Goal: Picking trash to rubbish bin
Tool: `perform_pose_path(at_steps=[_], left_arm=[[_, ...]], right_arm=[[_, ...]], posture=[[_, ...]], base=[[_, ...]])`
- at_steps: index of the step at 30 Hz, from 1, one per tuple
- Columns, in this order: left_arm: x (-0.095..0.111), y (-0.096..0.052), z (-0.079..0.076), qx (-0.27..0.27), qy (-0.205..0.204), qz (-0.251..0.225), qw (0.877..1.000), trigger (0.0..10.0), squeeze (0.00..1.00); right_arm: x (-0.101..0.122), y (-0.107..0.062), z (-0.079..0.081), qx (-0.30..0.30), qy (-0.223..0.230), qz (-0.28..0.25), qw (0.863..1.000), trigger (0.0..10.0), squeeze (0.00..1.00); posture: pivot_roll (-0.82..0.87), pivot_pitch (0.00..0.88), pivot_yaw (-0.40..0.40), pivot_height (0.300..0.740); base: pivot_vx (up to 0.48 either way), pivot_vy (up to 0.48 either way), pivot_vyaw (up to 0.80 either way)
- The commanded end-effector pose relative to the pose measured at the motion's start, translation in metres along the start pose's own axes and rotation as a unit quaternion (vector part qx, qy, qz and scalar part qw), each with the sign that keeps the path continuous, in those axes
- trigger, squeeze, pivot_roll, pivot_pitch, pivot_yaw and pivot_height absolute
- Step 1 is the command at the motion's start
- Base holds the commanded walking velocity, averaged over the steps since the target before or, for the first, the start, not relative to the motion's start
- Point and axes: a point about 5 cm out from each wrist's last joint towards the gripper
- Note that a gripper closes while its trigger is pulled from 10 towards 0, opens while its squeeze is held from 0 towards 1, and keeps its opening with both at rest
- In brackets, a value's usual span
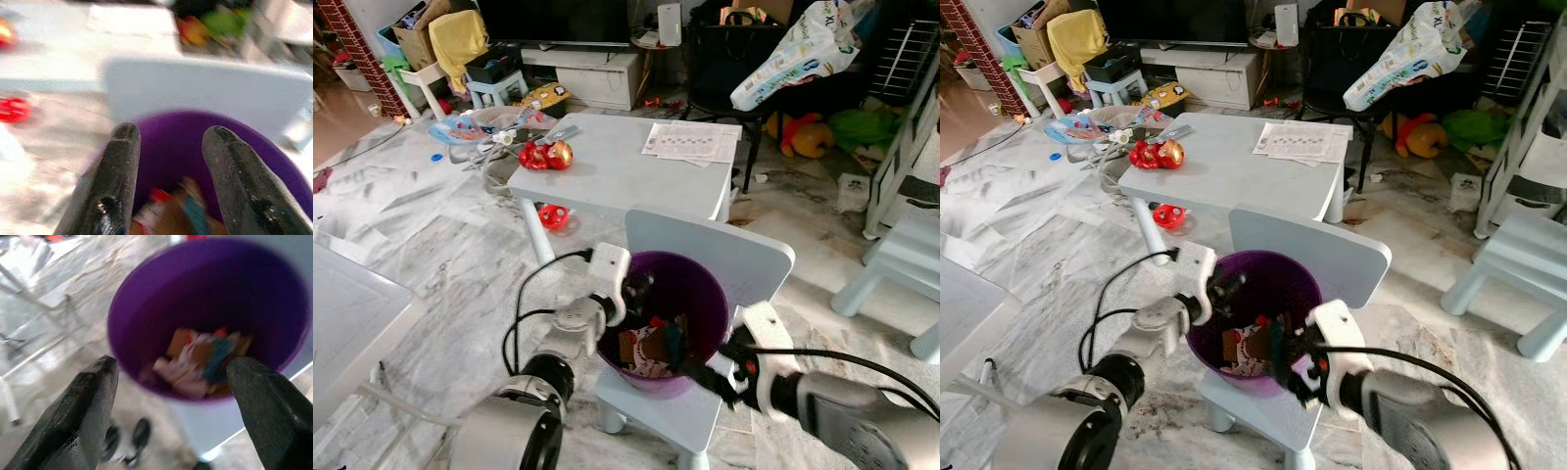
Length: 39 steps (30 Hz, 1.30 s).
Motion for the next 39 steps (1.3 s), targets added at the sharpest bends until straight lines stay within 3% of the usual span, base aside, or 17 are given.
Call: perform_pose_path(at_steps=[1, 4, 7, 10, 14, 16, 17, 23, 26, 29, 39], left_arm=[[0.021, 0.000, 0.016, 0.031, 0.006, -0.053, 0.998, 10.0, 1.00], [0.025, -0.002, 0.021, 0.035, 0.009, -0.070, 0.997, 10.0, 1.00], [0.035, -0.009, 0.032, 0.050, 0.023, -0.117, 0.992, 10.0, 1.00], [0.041, -0.031, 0.056, 0.130, 0.079, -0.164, 0.975, 10.0, 1.00], [0.038, -0.046, 0.072, 0.187, 0.092, -0.173, 0.963, 10.0, 1.00], [0.036, -0.061, 0.084, 0.226, 0.090, -0.178, 0.954, 10.0, 1.00], [0.035, -0.076, 0.093, 0.257, 0.099, -0.184, 0.943, 10.0, 1.00], [0.040, -0.100, 0.092, 0.288, 0.129, -0.206, 0.926, 10.0, 1.00], [0.041, -0.105, 0.090, 0.297, 0.134, -0.208, 0.922, 10.0, 1.00], [0.040, -0.114, 0.090, 0.346, 0.136, -0.199, 0.907, 10.0, 1.00], [0.039, -0.119, 0.091, 0.359, 0.135, -0.172, 0.907, 10.0, 1.00]], right_arm=[[0.006, 0.008, -0.001, -0.017, -0.024, -0.018, 0.999, 10.0, 0.00], [0.010, 0.010, -0.002, -0.024, -0.029, -0.026, 0.999, 10.0, 0.00], [0.025, 0.020, -0.005, -0.049, -0.054, -0.066, 0.995, 10.0, 0.00], [0.051, 0.032, -0.010, -0.096, -0.092, -0.140, 0.981, 10.0, 0.00], [0.061, 0.035, -0.019, -0.145, -0.104, -0.173, 0.969, 10.0, 0.00], [0.067, 0.036, -0.028, -0.175, -0.110, -0.190, 0.960, 10.0, 0.00], [0.072, 0.035, -0.034, -0.194, -0.098, -0.204, 0.955, 10.0, 0.00], [0.073, 0.037, -0.042, -0.209, -0.084, -0.228, 0.947, 10.0, 0.00], [0.072, 0.038, -0.042, -0.206, -0.076, -0.235, 0.947, 10.0, 0.00], [0.071, 0.042, -0.037, -0.197, -0.073, -0.249, 0.946, 10.0, 0.00], [0.082, 0.051, -0.025, -0.165, -0.084, -0.268, 0.945, 10.0, 0.00]], posture=[[-0.19, 0.027, 0.081, 0.740], [-0.18, 0.026, 0.080, 0.740], [-0.15, 0.012, 0.064, 0.740], [-0.11, 0.000, 0.049, 0.740], [-0.09, 0.000, 0.042, 0.740], [-0.08, 0.000, 0.036, 0.740], [-0.08, 0.000, 0.036, 0.740], [-0.07, 0.000, 0.028, 0.740], [-0.06, 0.000, 0.019, 0.740], [-0.05, 0.000, 0.004, 0.740], [-0.03, 0.016, -0.001, 0.740]], base=[[0.000, 0.000, 0.00], [0.000, 0.000, 0.00], [0.000, 0.000, 0.00], [0.000, 0.000, 0.00], [0.000, 0.000, 0.00], [0.000, 0.000, 0.00], [0.000, 0.000, 0.00], [0.000, 0.000, 0.00], [0.000, 0.000, 0.00], [0.000, 0.000, 0.00], [0.000, 0.000, 0.00]])
Point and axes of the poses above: a point about 5 cm out from each wrist's last joint towards the gripper, its own y axis pointing out of the wrist towards the gripper, its own x axis along the axis of the wrist's last joint, z = x × y, and after that the axes turned 5 degrees about y, right-handed
